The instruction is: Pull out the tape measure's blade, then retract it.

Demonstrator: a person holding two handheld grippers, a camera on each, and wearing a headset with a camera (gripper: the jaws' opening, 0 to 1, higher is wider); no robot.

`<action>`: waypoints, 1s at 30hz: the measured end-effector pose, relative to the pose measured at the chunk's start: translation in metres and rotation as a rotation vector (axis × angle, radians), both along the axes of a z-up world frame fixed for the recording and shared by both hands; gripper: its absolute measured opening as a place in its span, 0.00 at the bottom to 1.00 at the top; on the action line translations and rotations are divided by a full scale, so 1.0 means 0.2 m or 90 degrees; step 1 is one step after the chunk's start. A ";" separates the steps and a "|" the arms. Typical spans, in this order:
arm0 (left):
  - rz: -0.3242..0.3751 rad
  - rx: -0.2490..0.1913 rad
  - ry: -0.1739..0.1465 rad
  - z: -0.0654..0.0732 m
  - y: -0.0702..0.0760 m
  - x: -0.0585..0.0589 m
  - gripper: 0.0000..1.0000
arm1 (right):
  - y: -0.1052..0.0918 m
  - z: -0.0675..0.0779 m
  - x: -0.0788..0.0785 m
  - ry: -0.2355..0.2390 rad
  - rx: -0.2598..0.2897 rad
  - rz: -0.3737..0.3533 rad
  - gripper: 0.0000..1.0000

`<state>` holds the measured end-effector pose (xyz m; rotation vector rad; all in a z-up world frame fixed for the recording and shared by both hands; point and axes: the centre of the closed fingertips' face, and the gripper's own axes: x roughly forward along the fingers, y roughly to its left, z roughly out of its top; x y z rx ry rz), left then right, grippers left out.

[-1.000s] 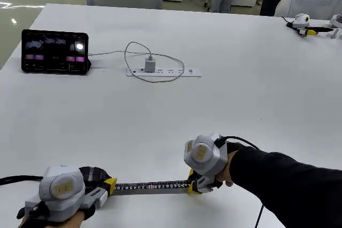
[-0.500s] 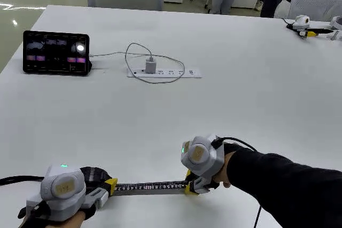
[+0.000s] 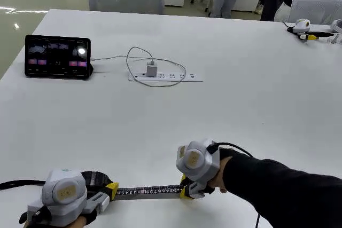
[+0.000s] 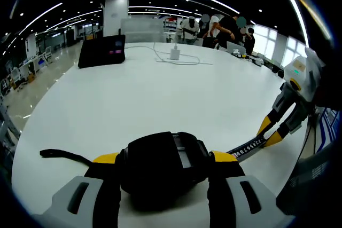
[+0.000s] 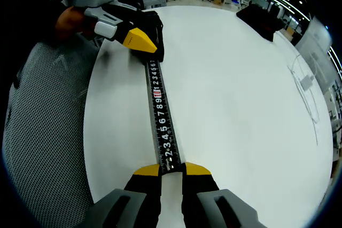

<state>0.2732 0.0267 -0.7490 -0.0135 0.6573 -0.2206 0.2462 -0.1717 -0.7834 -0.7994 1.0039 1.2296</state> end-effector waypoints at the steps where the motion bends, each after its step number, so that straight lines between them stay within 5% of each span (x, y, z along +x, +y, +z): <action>1: 0.000 0.000 0.000 0.00 0.00 0.00 0.61 | 0.01 0.00 0.00 0.000 -0.001 0.002 0.10; 30: -0.001 -0.001 0.002 0.00 0.00 0.00 0.61 | 0.09 0.00 0.00 0.006 0.004 -0.002 0.10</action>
